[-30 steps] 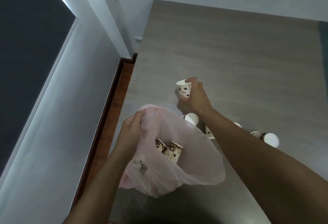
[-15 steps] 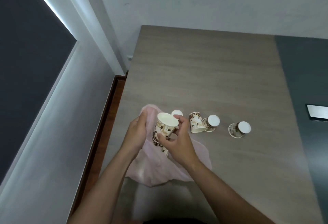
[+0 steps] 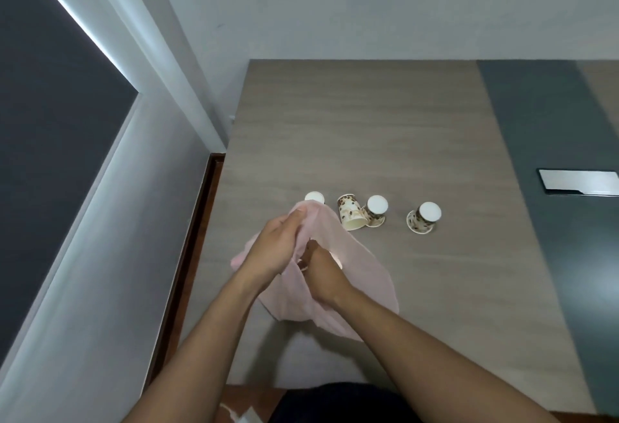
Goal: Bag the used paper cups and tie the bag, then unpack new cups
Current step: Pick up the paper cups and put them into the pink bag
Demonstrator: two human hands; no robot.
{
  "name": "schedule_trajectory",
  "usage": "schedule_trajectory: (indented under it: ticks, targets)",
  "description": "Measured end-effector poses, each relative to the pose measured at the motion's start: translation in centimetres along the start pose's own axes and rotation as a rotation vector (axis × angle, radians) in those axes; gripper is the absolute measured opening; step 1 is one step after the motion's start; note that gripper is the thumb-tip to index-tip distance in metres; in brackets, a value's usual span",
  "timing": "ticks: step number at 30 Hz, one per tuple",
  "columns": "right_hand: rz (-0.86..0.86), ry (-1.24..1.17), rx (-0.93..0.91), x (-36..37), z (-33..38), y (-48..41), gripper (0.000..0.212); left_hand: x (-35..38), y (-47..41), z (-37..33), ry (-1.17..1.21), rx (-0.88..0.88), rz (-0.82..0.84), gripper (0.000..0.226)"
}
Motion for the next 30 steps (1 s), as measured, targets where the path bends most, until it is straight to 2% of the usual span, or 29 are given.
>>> schedule_trajectory:
  ticks: [3, 6, 11, 14, 17, 18, 19, 22, 26, 30]
  targets:
    - [0.017, 0.048, -0.072, -2.0, 0.2, 1.2, 0.020, 0.9, 0.0, 0.0, -0.005, 0.032, -0.033, 0.069]
    - [-0.017, 0.106, -0.155, -5.4, -0.6, 1.6, 0.018, 1.5, -0.2, 0.2, 0.029, 0.044, -0.074, 0.060]
    - [-0.060, 0.028, -0.218, -12.3, -3.1, 1.5, 0.014, 3.4, -0.4, 0.5, 0.075, 0.036, -0.074, 0.044]
    - [-0.184, -0.024, -0.141, -16.8, -4.8, 0.7, 0.014, 4.6, -0.1, 0.4, 0.063, 0.028, -0.074, 0.052]
    - [-0.368, 0.019, -0.075, -20.6, -8.2, -1.2, 0.011, 5.7, 0.1, 0.2, 0.045, 0.029, -0.084, 0.038]
    - [-0.407, 0.053, -0.057, -21.6, -9.4, -1.8, 0.010, 5.9, 0.1, 0.0, 0.039, 0.034, -0.088, 0.040]
    - [-0.414, 0.086, -0.041, -22.6, -10.7, -2.4, 0.012, 6.3, 0.2, -0.1, 0.044, 0.034, -0.093, 0.043]
    - [-0.351, 0.240, 0.060, -24.9, -14.1, -4.1, 0.036, 6.9, 0.3, -0.2, 0.068, 0.016, -0.110, 0.053]
    - [-0.270, 0.396, 0.183, -26.6, -17.3, -6.6, 0.061, 7.6, 0.3, 0.1, 0.038, -0.058, -0.194, 0.042]
    - [-0.190, 0.495, 0.216, -27.0, -19.4, -8.1, 0.072, 8.7, 0.5, 0.0, 0.081, -0.078, -0.205, 0.036]
Point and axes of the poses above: each hand's wrist, its own y-axis away from the middle knuckle, its own x-axis out of the palm, z = x × y, the point moved 2 cm from there along -y, towards the middle knuckle, and after that the axes turned 1 degree about -x, right-handed, at the moved point
